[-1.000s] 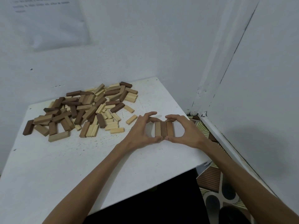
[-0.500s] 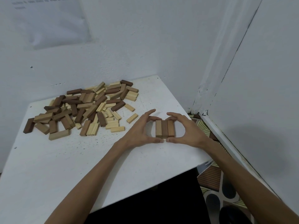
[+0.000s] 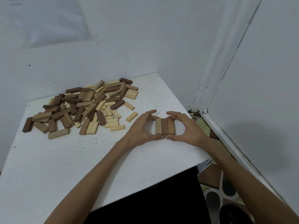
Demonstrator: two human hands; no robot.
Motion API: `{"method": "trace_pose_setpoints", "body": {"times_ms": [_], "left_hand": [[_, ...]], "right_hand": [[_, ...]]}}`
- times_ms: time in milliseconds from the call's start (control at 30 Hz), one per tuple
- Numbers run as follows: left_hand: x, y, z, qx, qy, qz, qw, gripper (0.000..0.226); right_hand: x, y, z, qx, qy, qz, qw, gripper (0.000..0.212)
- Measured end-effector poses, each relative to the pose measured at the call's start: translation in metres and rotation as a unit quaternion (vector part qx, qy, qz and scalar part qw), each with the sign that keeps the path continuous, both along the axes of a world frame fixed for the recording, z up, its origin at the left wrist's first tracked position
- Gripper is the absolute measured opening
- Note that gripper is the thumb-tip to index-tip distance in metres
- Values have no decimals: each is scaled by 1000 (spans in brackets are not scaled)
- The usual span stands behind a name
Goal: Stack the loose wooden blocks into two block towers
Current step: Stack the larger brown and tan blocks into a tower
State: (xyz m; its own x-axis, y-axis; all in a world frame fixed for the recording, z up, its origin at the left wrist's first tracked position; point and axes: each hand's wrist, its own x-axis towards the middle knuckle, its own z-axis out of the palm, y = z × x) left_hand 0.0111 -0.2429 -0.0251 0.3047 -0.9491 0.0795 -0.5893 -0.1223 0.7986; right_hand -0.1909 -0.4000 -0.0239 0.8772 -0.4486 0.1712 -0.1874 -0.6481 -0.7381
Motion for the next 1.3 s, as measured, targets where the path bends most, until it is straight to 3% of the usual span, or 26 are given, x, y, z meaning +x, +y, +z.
{"method": "trace_pose_setpoints", "body": {"times_ms": [467,733,1300], "left_hand": [[-1,0,2,3,-10,2,1000,109],[-2,3,4,5,-7,-4,1000,114],[-5,1,6,-1,9,20,1000,104]], "right_hand": [[0,2,1,-7,7,-7,1000,90],[0,5,2,21,-8,-8,1000,102],[0,2,0,52,-11,-12,999,93]]}}
